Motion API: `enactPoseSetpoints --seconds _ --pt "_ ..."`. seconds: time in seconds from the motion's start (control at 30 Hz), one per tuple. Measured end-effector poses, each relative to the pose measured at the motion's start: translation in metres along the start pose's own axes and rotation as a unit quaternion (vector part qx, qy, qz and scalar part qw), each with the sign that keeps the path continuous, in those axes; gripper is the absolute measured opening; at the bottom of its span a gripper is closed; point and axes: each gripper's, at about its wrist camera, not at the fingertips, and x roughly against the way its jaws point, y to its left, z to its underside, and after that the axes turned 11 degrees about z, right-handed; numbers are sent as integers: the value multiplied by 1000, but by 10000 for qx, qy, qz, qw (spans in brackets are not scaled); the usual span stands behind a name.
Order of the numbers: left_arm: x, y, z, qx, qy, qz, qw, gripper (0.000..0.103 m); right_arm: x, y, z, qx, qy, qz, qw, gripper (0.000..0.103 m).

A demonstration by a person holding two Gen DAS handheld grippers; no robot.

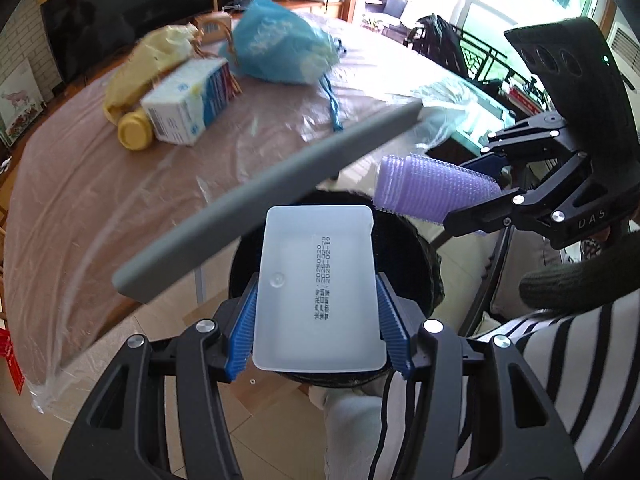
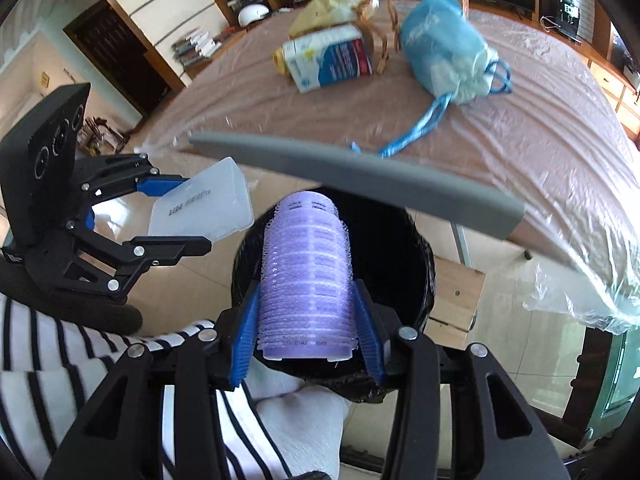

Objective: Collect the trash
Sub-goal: 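Carry the white tray and purple cups with both grippers over the black bin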

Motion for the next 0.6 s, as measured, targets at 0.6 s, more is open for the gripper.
enactPoseSetpoints --seconds 0.6 --pt "-58 17 15 160 578 -64 9982 55 -61 5 2 181 548 517 9970 44"
